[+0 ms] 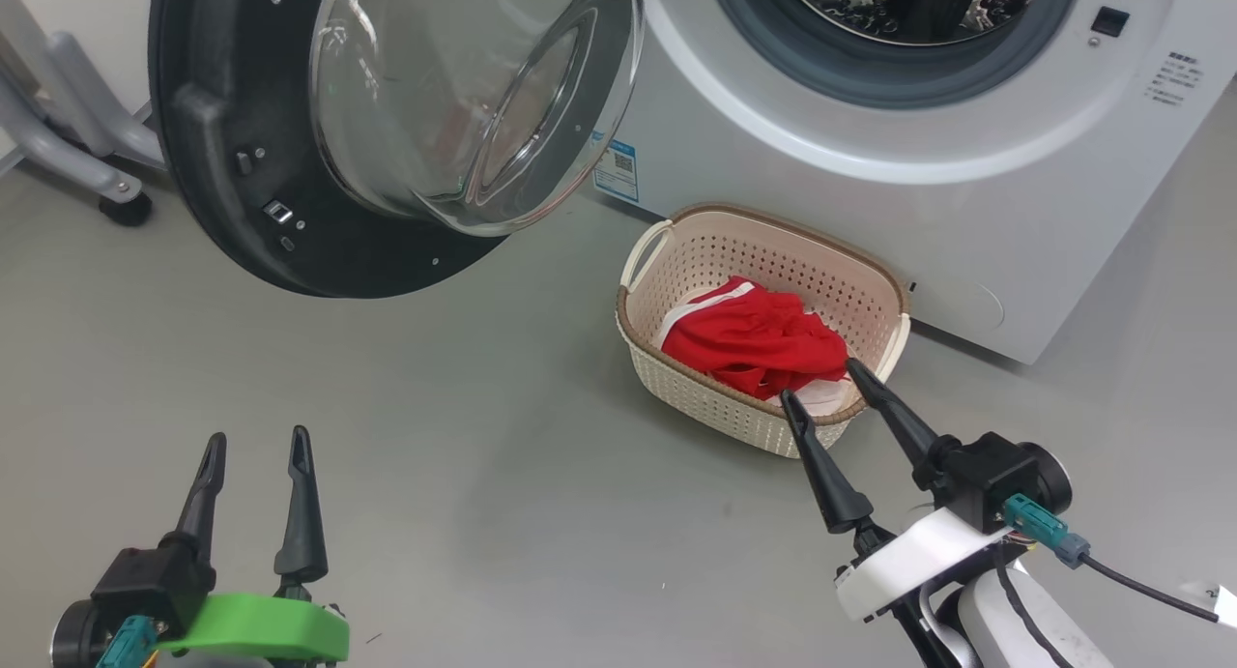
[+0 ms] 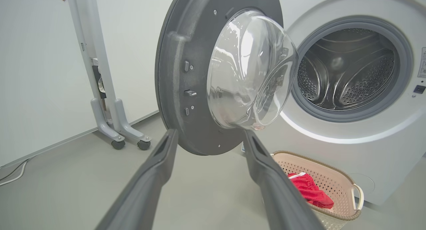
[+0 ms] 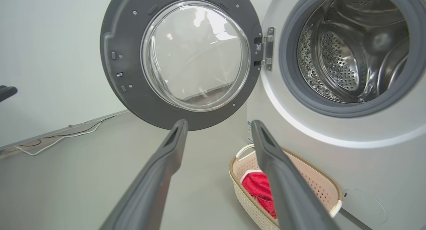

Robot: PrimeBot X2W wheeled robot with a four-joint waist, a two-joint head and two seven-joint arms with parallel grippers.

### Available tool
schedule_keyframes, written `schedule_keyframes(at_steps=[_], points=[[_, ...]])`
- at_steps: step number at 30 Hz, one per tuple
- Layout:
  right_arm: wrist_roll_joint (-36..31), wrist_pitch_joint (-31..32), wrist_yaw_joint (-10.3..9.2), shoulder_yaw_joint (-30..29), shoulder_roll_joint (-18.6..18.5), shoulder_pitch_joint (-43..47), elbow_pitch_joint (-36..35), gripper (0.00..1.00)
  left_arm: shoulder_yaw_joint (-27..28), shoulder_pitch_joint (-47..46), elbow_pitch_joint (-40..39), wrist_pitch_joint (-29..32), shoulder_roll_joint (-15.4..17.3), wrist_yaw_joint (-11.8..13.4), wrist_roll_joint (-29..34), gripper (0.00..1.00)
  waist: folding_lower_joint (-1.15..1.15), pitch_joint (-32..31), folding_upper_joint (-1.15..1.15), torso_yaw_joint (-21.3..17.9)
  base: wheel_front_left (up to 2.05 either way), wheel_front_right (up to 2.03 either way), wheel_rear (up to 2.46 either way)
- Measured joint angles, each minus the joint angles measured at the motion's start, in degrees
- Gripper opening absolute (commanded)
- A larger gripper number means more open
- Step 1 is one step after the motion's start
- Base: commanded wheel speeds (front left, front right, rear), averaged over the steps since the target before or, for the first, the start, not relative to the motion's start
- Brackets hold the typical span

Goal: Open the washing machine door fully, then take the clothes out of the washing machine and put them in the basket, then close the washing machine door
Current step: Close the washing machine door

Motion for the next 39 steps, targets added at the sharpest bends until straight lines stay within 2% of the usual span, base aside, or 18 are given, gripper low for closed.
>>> schedule_keyframes(at_steps=[9,39], points=[[1.15,0.01,0.0,1.53,-0.69,-1.21,1.81,1.0,0.53,1.36,-1.9,0.0,-0.02,0.6,-0.15,1.0,0.0,0.81,0.0,1.69,-0.44,-0.44,-0.44],[3.08,0.01,0.0,-1.42,-1.52,-2.14,2.46,1.0,-1.48,1.72,-2.34,0.0,-0.01,0.69,-0.08,1.0,0.01,-0.38,0.0,0.8,-0.09,-0.09,-0.09]])
